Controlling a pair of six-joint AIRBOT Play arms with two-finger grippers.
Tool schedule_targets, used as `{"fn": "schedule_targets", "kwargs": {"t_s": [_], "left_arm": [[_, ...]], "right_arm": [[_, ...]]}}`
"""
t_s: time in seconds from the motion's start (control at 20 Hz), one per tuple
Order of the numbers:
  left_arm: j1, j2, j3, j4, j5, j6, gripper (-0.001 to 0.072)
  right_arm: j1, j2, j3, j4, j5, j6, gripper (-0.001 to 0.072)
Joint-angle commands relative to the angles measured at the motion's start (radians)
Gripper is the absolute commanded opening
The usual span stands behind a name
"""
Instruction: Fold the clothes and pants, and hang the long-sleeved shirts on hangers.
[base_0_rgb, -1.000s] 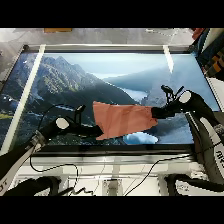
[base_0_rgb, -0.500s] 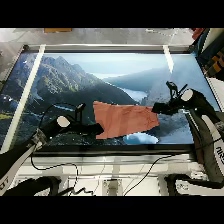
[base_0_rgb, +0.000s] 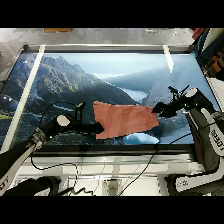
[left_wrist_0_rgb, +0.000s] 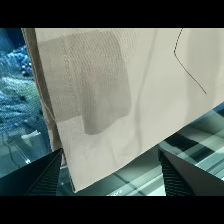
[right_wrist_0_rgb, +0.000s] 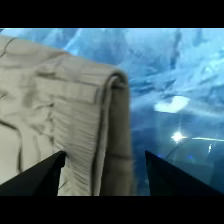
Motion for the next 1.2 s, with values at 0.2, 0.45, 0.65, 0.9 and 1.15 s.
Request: {"fn": "schedule_targets", "kwargs": {"t_s": [0.2, 0.45, 0.65, 0.9, 1.15], "left_arm": [[-0.001, -0.002, 0.000, 0.000, 0.001, 0.001, 0.0666], [-0.001, -0.002, 0.000, 0.001, 0.023, 0.000, 0.0665], [-0.001, -0.002, 0.000, 0.001, 0.046, 0.000, 0.0666], [0.028, -0.001, 0.002, 0.001, 0.063, 0.031, 0.0666], [0.189, 0.046, 0.080, 0.001, 0.071, 0.157, 0.0544]], "right_arm": [[-0.006, -0.132, 0.019, 0.037, -0.003, -0.029, 0.0555], [0.013, -0.217, 0.018, 0.252, 0.191, -0.198, 0.0537], [0.068, -0.240, 0.017, 0.264, 0.179, -0.310, 0.0349], [0.093, -0.216, 0.048, 0.361, 0.159, -0.384, 0.0049], [0.089, -0.038, 0.156, 0.325, 0.077, -0.382, 0.0022]]}}
